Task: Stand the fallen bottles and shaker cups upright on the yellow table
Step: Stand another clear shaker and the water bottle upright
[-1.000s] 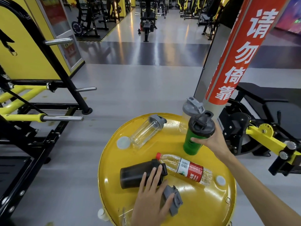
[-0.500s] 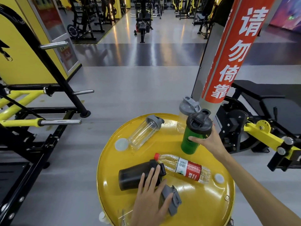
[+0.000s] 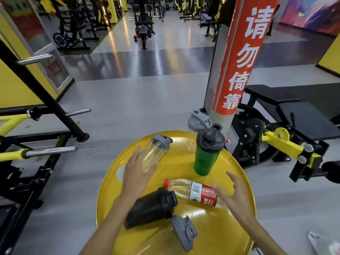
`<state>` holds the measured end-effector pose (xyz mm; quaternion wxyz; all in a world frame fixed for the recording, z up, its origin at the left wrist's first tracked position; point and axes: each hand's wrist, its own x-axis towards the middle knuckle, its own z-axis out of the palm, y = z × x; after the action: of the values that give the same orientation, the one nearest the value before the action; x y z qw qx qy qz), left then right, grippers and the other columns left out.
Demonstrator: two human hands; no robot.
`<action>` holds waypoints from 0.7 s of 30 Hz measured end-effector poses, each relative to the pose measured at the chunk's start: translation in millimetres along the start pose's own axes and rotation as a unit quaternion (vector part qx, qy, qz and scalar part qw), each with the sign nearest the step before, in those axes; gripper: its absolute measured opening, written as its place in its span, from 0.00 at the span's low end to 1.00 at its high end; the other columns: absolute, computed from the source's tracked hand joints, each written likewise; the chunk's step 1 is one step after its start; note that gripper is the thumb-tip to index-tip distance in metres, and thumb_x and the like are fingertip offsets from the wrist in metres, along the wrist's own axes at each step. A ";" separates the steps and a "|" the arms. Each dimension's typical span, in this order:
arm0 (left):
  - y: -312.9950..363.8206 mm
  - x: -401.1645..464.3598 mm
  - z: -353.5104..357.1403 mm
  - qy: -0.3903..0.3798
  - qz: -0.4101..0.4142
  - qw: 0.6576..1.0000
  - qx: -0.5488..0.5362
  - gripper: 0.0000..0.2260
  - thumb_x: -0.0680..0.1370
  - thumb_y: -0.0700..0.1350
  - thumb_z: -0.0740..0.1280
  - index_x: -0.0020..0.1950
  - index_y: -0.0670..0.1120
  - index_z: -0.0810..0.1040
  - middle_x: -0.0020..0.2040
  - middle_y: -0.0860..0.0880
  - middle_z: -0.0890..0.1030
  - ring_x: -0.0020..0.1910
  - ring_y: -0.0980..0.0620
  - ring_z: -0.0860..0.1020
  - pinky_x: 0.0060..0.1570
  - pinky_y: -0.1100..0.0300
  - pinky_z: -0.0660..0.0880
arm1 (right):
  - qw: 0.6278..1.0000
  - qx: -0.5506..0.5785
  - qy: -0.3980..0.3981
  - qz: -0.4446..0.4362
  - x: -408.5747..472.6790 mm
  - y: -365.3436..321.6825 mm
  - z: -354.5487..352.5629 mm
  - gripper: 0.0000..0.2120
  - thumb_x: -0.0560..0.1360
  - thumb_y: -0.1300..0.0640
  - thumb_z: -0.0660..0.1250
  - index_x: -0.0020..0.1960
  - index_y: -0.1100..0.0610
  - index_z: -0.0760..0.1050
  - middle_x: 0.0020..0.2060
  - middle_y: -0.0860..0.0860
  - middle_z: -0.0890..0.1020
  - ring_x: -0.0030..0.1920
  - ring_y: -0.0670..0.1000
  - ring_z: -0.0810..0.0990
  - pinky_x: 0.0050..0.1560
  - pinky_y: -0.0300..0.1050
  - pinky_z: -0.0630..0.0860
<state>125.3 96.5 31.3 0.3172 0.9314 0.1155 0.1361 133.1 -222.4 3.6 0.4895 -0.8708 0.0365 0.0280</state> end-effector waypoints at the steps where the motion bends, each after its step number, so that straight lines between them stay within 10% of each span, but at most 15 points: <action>1: -5.7 22.5 4.8 -0.011 -0.014 1.000 0.017 0.30 0.78 0.60 0.67 0.76 0.51 0.65 0.80 0.53 0.60 0.77 0.50 0.60 0.71 0.48 0.63 | 1.000 -0.007 0.003 -0.006 -4.2 0.7 2.6 0.37 0.70 0.42 0.74 0.74 0.53 0.65 0.70 0.50 0.69 0.67 0.46 0.68 0.63 0.46 0.69; 8: -30.6 111.7 51.6 -0.156 -0.127 0.977 0.073 0.58 0.62 0.68 0.78 0.80 0.45 0.51 0.79 0.44 0.61 0.74 0.40 0.65 0.65 0.39 0.70 | 0.996 -0.030 -0.027 -0.076 -12.2 -1.4 27.4 0.23 0.75 0.45 0.71 0.65 0.39 0.64 0.62 0.38 0.68 0.62 0.35 0.69 0.57 0.27 0.68; 21: -33.5 113.8 66.0 -0.099 -0.123 0.986 0.056 0.45 0.61 0.65 0.77 0.73 0.50 0.66 0.66 0.50 0.76 0.61 0.46 0.77 0.54 0.48 0.77 | 0.974 -0.078 -0.149 -0.153 5.6 -36.5 57.7 0.22 0.78 0.40 0.64 0.70 0.44 0.67 0.67 0.35 0.66 0.67 0.35 0.66 0.58 0.22 0.60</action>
<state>249.1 119.7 -19.3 0.2891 0.9351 0.2050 -0.0031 141.2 -154.4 4.2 0.4183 -0.8878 -0.1721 0.0848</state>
